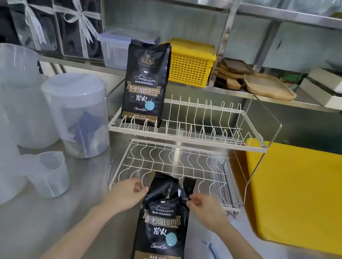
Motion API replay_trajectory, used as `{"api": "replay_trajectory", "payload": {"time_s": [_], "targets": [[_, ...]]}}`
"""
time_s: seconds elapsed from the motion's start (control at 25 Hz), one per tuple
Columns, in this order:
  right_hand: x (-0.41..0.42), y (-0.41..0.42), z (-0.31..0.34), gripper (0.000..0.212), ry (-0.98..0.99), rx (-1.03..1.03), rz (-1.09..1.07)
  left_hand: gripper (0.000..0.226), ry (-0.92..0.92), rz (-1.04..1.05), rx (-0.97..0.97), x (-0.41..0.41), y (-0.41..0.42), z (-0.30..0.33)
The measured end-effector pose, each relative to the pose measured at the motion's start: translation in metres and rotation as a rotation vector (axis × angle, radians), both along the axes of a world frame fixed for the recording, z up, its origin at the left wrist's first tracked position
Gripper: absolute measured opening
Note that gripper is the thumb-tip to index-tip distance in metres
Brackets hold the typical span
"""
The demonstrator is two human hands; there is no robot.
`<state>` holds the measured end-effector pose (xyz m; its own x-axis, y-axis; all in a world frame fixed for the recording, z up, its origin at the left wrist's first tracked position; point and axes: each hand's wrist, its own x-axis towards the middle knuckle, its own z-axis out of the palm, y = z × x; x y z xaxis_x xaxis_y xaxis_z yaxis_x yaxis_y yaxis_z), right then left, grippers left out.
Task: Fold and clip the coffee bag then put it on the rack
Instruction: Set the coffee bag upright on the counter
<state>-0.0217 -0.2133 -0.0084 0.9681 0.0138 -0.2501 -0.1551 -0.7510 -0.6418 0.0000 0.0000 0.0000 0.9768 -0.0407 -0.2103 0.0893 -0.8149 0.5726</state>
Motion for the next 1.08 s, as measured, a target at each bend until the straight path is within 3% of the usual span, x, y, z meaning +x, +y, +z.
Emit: {"api": "replay_trajectory", "payload": {"time_s": [0.2, 0.48, 0.68, 0.88, 0.96, 1.08], "targets": [[-0.001, 0.009, -0.020, 0.036, 0.072, 0.108, -0.056, 0.038, 0.040, 0.032, -0.146, -0.008, -0.007, -0.020], [-0.016, 0.011, -0.025, 0.028, 0.009, 0.246, -0.175, 0.031, 0.017, 0.153, -0.395, -0.028, -0.007, -0.025], [-0.046, 0.012, -0.016, 0.007, -0.071, 0.313, -0.173, 0.027, -0.030, 0.177, -0.491, -0.055, -0.006, -0.015], [-0.073, 0.011, -0.005, 0.027, -0.096, 0.319, -0.119, 0.022, -0.040, 0.275, -0.714, -0.066, -0.008, -0.004], [-0.083, 0.008, -0.003, 0.025, -0.090, 0.333, -0.108, 0.011, -0.065, 0.305, -0.799, -0.070, -0.010, 0.001], [-0.095, 0.003, -0.004, 0.021, -0.082, 0.372, -0.122, 0.014, -0.072, 0.318, -0.903, -0.081, -0.011, 0.007]]}}
